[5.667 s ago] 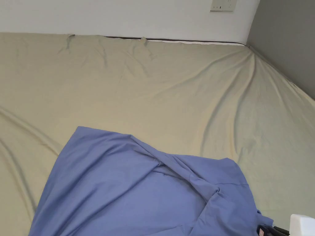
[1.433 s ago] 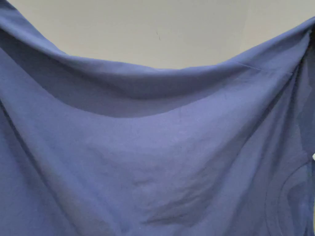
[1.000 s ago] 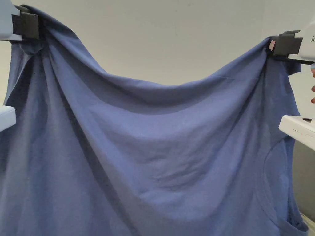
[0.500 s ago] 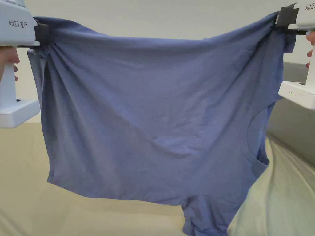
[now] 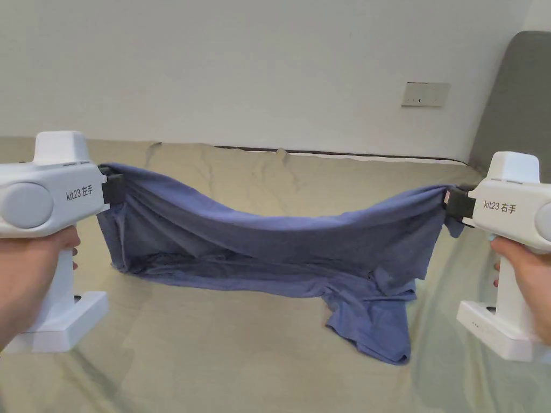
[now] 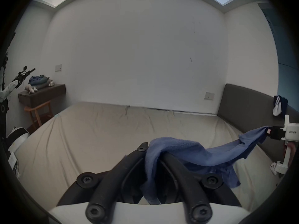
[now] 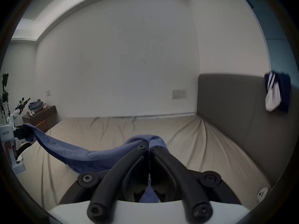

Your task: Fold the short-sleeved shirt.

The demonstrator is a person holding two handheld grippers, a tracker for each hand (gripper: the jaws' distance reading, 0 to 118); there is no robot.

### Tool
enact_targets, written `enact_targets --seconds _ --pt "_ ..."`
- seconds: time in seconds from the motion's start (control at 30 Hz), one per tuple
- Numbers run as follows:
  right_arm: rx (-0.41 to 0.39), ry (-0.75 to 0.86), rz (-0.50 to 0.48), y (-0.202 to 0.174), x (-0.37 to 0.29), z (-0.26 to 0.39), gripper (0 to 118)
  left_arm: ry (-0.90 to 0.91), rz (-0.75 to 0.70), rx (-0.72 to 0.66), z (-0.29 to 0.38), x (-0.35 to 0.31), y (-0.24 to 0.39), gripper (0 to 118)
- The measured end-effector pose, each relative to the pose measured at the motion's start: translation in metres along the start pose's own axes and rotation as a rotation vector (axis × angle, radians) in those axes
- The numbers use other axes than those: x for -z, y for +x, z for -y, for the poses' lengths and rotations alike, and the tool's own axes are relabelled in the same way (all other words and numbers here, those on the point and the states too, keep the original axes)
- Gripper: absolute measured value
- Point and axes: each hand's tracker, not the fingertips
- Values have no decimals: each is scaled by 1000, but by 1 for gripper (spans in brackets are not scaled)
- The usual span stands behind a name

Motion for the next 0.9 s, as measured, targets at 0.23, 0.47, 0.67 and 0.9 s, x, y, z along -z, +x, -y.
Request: enact_targets --seconds 0.23,0.47,0.67,0.9 --pt "47 -119 -26 8 -36 101 0 -92 48 33 68 -54 -5 0" --pt "73 -197 -33 28 -99 165 0 -153 58 22 127 -127 -12 0" --pt "46 -270 -28 39 -154 204 0 -226 33 -16 171 -176 -22 0" --pt "-68 -362 -60 40 -215 229 0 -310 51 12 213 -230 -22 0"
